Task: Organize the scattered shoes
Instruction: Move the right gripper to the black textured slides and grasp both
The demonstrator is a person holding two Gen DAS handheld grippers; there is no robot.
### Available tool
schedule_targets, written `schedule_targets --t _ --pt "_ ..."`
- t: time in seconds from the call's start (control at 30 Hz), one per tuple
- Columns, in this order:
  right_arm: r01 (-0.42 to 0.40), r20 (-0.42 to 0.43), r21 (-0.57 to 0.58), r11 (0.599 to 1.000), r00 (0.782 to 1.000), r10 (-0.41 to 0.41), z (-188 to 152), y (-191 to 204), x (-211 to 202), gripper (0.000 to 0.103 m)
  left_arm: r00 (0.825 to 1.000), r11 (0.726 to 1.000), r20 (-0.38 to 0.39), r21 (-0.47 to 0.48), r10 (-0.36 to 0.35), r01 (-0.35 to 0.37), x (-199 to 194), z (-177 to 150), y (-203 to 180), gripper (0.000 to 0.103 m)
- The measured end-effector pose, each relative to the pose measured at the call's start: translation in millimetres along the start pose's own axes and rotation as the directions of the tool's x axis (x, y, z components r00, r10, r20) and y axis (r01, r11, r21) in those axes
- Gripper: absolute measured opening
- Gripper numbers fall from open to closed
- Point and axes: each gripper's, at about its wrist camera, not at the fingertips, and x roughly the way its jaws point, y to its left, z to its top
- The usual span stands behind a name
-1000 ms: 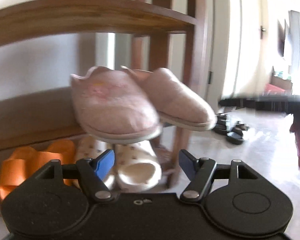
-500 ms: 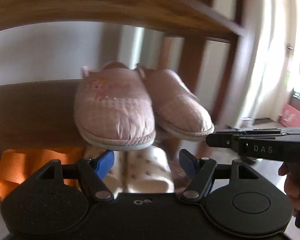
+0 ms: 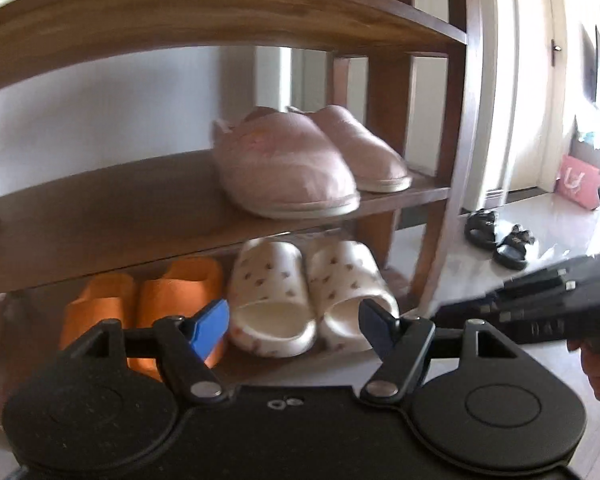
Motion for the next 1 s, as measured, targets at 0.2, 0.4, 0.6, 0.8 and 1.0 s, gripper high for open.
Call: schedule_targets --t 0.2,0.4,0.6,0.8,1.0 --pt "0.072 0.024 -0.008 0.997 0.997 -0.072 23.1 13.0 -2.4 0.038 0.999 0.995 -0.025 -0.092 -0.044 0.042 33.0 40.1 -9.1 0.069" --pt "0.102 0.029 0.014 0.995 0.994 -0.102 30.3 12.2 -5.9 0.045 0.999 0.989 -0.009 -0.137 0.05 -0.051 70.7 69.1 -11.1 0.063" --pt "0.089 -0.005 0.027 0.996 0.996 -0.089 23.9 9.4 -1.1 0.053 0.994 0.972 0.041 -0.216 0.106 -0.095 64.9 86.1 6.2 0.063" --pt "-0.022 -0.094 -0.021 1.0 0.995 0.02 9.9 21.6 7.9 0.055 0.993 0.989 0.002 0.086 0.118 -0.118 -11.9 8.7 20.5 0.066" --pt "-0.21 -0.326 -0.138 0.968 0.933 0.156 -16.1 90.1 49.8 0.055 0.95 0.945 -0.082 0.162 0.301 -0.285 -78.7 -59.1 66.7 0.067"
